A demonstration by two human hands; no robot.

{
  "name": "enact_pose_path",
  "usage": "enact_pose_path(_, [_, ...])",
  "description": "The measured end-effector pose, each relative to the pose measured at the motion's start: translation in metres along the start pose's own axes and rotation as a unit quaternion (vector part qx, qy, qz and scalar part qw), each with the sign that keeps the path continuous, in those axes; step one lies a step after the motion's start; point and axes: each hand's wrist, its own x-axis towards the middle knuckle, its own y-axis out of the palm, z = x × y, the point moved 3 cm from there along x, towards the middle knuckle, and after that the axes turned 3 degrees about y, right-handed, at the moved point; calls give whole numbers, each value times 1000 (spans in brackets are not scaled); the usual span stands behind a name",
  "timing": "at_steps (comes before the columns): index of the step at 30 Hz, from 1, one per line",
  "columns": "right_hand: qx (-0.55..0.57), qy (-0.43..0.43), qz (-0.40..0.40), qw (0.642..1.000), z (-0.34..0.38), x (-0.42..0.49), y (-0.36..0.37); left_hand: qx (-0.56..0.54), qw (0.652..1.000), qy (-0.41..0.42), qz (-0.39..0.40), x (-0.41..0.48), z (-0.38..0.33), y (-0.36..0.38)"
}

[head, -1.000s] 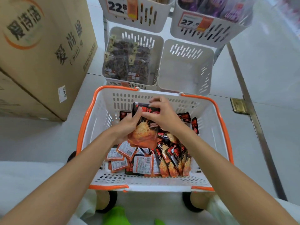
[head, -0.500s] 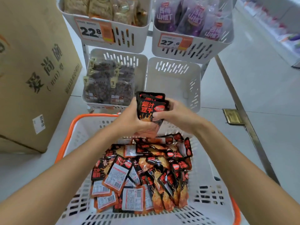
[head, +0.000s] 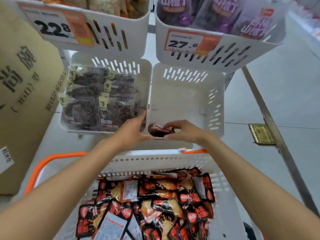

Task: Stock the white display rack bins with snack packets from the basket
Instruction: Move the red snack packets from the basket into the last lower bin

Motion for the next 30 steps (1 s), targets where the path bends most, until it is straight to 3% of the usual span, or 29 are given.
enact_pose_path(2, [-4, 39, 59, 997, -6, 8, 5, -3, 1000, 5, -22, 8, 11, 5])
enact_pose_path(5, [-18, 25, 41, 999, -9, 23, 5, -38, 998, 9, -38, 12, 18, 8])
enact_pose_path(9, [37, 60, 73, 995, -4, 23, 13, -45, 999, 1, -31, 11, 22, 8])
enact_pose_path(13, [12, 73, 86, 994, 5, 15, 10, -30, 999, -10, -19, 5, 15, 4])
enact_pose_path(15, [-29, 62, 58, 996, 14, 2, 7, -25, 999, -18, -27, -6, 4, -3])
enact_pose_path(20, [8, -88, -167, 982, 50, -89, 21, -58, 990, 32, -121, -65, -35, -12])
enact_pose_path(24, [-77, -100, -201, 971, 27, -161, 74, -75, 983, 57, -158, -121, -41, -3])
enact_pose_path(26, [-100, -29, -160, 982, -7, -176, 101, -91, 984, 39, -146, -146, -33, 5])
enact_pose_path(28, [-145, 78, -40, 986, -49, -179, 128, -100, 987, 7, -126, -170, -20, 18])
enact_pose_path(30, [-213, 146, 52, 965, -81, -179, 146, -95, 991, -22, -90, -191, -4, 33])
